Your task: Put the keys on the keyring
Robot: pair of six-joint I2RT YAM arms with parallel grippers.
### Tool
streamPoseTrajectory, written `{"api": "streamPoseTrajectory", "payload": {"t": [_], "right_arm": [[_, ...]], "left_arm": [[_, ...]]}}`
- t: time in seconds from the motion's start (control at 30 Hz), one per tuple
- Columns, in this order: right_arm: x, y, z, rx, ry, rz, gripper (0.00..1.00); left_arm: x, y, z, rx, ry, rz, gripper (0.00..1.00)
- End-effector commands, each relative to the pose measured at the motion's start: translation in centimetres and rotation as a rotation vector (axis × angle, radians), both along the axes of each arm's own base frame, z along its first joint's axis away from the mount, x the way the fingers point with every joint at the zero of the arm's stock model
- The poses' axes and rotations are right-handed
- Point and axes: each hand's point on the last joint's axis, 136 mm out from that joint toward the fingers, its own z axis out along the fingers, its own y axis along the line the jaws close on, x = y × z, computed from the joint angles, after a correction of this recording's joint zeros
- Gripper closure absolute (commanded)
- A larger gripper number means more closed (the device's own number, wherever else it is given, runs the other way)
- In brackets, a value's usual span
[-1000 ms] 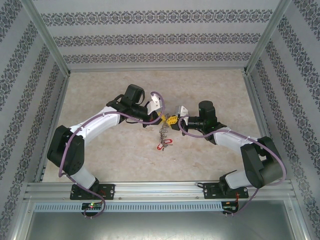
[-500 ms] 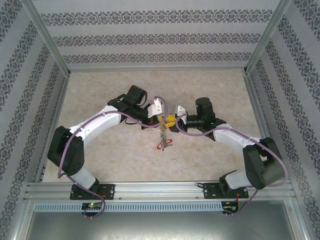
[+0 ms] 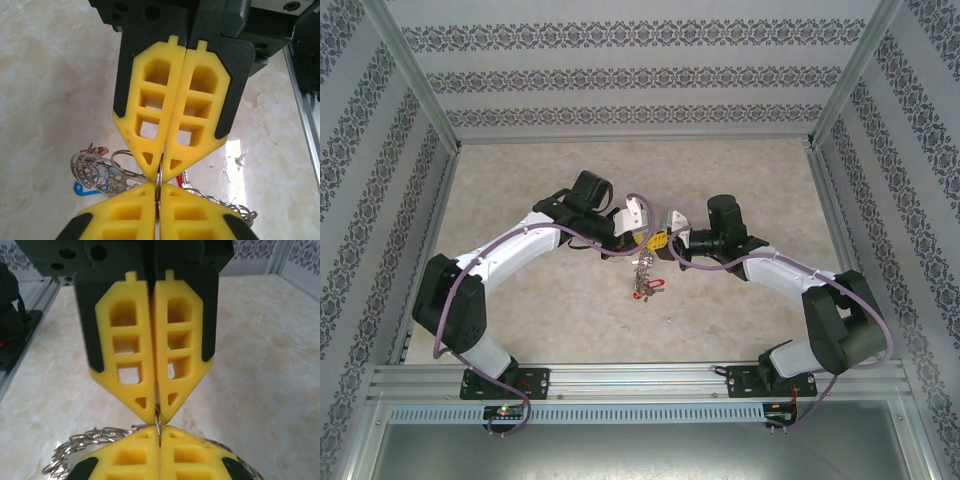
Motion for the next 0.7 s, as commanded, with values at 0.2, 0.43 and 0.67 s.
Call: {"api": "streamPoseTrajectory", "payload": {"t": [0.2,0.43,0.67], "right_arm": [[1.2,-1.5,4.7,0.183,-0.074,-0.087,1.00],[1.3,-1.5,6.6,0.246,-0.088,-0.110,1.00],[0.8,-1.7,6.1,0.228,-0.111,-0.096,1.00]], "left_arm": [[-0.4,-0.7,1.5,-0.105,-0.019,-0.021,0.84],[1.3,-2.1,2.6,-0.201,-0.013,0.029,0.79],[1.5,0.6,4.6,-0.237,-0.127,0.096,0.70]]}}
